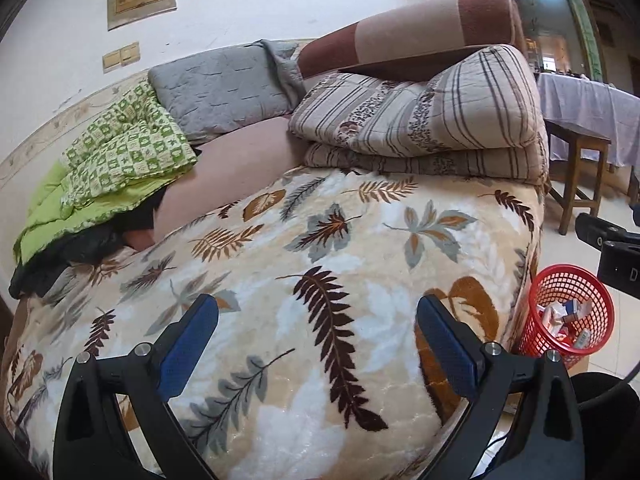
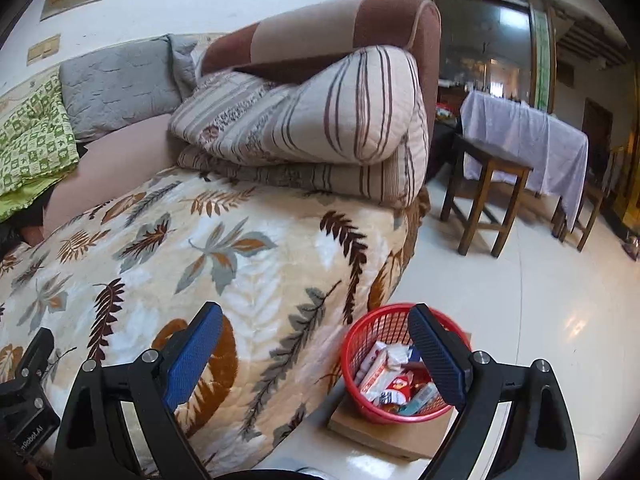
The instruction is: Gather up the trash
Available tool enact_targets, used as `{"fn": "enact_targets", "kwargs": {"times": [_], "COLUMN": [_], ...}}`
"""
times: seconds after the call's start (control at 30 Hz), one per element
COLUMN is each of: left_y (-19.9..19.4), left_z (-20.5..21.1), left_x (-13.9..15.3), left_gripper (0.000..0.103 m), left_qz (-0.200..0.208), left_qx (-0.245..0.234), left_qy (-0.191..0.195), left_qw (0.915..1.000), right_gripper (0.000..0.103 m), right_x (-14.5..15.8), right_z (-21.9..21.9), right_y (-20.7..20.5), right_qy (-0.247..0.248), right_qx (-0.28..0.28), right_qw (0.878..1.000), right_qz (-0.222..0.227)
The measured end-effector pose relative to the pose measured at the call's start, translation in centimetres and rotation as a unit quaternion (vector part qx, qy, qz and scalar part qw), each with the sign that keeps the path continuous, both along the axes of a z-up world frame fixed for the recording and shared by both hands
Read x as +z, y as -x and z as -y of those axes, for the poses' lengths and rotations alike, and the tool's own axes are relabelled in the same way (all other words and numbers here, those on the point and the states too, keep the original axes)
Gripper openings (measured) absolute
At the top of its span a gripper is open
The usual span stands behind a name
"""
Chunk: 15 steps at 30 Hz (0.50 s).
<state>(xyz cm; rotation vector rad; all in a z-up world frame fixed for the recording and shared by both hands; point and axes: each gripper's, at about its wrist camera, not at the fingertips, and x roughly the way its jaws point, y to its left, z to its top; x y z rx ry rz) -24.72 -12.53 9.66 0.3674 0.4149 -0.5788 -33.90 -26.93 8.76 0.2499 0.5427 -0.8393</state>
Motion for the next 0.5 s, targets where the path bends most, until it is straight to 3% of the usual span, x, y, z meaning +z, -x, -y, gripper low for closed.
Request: {"fn": "enact_targets", "kwargs": {"times": [0.2,0.5], "left_y": [-0.22,-0.91], "left_z": [-0.03,-0.5], "left_x": [0.01,0.18], "left_gripper": [0.099,0.099], "left_qz": [-0.015,-0.035], "left_qx": [-0.007,-0.005], "left_qy": [0.005,0.021], "left_qw": [0.9998,0.9991], "right_gripper": [0.096,0.096], "right_x": [0.44,0.25], "right_z": [-1.08,-0.43], "right_y": [0.22,0.69], "right_qy": [0.024,0.007], "right_qx": [0.003,-0.009], "right_qw": [1.0,1.0], "right_qz": [0.0,0.003]}}
